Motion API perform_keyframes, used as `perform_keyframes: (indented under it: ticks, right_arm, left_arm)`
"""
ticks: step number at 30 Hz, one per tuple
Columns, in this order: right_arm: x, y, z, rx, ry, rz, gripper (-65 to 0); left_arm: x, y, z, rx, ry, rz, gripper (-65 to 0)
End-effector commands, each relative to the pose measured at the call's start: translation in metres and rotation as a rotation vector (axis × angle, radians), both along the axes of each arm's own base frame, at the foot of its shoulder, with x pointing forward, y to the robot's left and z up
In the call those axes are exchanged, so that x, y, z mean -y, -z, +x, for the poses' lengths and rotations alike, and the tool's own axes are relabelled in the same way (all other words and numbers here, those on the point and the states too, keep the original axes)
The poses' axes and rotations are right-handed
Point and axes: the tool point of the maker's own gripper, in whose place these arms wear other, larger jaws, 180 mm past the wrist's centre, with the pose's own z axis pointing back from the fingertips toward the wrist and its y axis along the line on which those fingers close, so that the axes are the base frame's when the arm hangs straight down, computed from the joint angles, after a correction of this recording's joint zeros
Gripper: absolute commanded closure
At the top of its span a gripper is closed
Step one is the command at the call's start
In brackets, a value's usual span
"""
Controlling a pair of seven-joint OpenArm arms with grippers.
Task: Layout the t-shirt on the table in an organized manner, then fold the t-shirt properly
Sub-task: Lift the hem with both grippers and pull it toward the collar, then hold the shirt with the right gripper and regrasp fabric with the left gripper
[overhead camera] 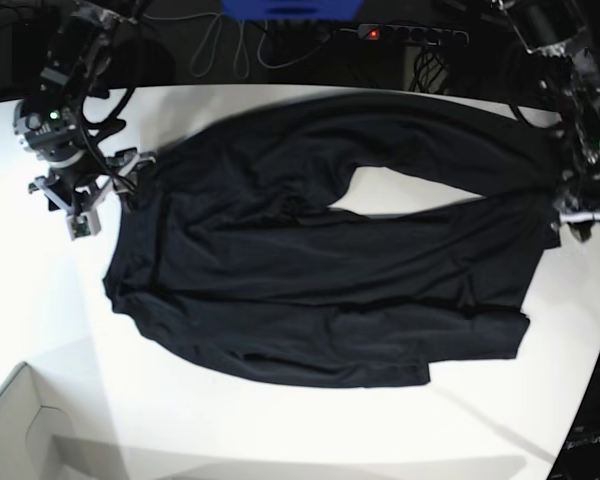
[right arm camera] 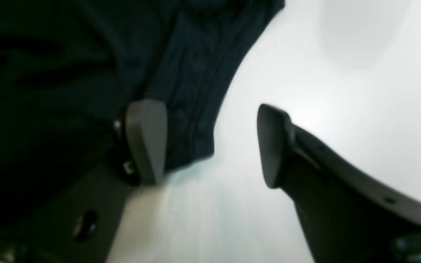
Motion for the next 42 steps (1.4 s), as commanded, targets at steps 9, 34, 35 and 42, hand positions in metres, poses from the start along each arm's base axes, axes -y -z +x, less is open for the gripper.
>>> perform_keyframes:
  ticks: [9,34,35,42]
  right_arm:
    - [-0.004,0.009,-0.004,-0.008,-0.003,0.034,-39.6]
    - [-0.001,0.038,-0.012,-0.086,0.005,0.066,-39.5]
    - [-0.001,0.038,-0.012,-0.086,0.005,0.066,-39.5]
    - [0.000,0.034,-0.005,-0.070,0.005,0.065,-39.5]
  left_arm:
    - [0.001,0.022,-0.012,-0.038,-0.011,-0.023,-28.8]
    - [0.039,-0.004,0.024,0.035,0.104,-0.004,-0.1]
    - [0.040,-0.011,0.027,0.052,0.110,0.005,0.0]
    - [0.045,-0.070,0.068,0.207,0.124,0.042,0.0]
